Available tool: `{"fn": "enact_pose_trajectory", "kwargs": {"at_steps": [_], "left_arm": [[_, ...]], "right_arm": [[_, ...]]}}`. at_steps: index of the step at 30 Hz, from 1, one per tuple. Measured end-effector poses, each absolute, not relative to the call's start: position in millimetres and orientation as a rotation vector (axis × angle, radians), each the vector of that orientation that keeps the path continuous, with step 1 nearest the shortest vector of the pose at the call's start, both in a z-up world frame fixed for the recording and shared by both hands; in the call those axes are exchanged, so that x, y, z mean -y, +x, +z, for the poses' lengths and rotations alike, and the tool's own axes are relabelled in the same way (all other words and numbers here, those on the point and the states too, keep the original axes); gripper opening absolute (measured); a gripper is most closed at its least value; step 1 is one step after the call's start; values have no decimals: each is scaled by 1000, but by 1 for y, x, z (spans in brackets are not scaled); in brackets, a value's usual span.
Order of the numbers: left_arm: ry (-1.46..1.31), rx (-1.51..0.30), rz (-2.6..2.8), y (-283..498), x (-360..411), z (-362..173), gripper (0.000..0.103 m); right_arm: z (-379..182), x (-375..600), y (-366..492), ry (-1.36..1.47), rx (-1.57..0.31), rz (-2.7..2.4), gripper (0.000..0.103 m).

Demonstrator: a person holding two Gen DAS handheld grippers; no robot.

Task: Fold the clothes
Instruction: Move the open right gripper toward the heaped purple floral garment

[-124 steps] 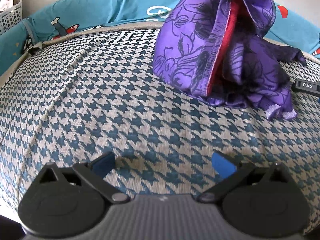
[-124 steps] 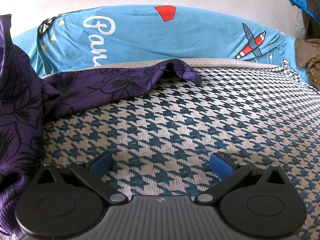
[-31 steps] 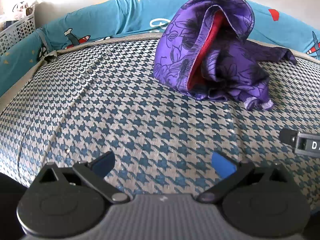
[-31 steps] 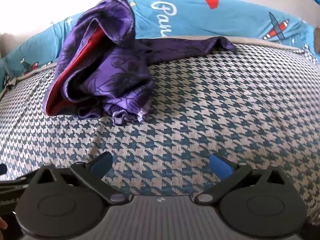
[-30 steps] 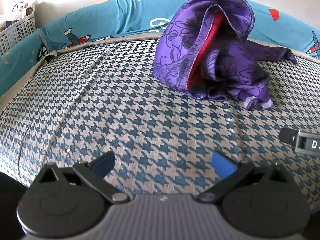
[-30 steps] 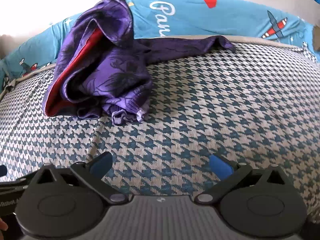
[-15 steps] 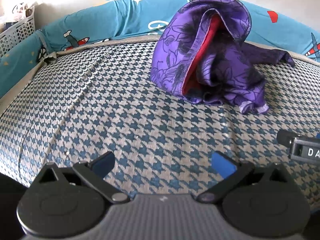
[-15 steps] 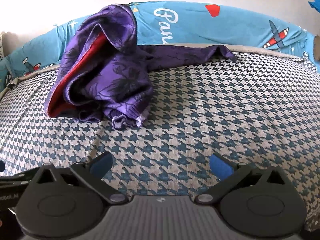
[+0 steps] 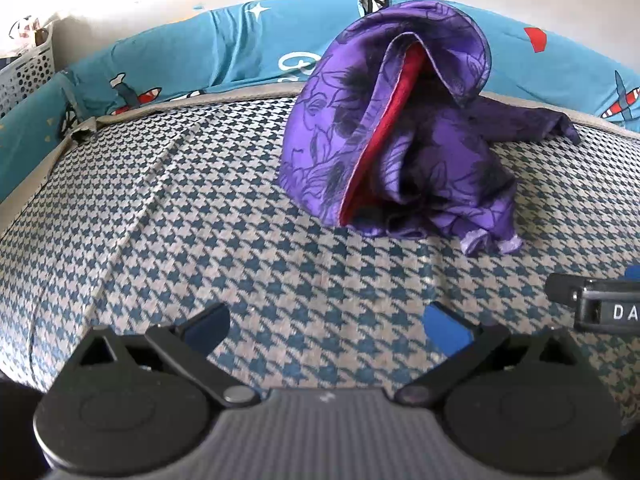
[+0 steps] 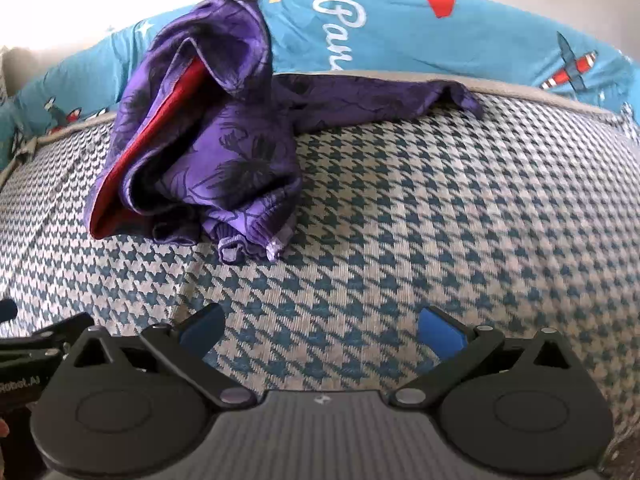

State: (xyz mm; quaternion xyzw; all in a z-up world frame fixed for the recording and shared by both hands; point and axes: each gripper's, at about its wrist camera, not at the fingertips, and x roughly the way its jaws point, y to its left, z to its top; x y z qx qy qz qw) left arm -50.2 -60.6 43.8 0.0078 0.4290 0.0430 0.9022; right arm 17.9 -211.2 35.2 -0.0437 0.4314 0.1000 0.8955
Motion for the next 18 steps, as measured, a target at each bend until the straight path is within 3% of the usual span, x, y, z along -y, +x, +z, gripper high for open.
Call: {"fn": "enact_pose_trajectory", "kwargs": {"at_steps": [18], "left_arm": [[7, -967, 69, 8, 48, 24, 103]], "right_arm": [[39, 221, 56, -50, -859, 149, 103]]}}
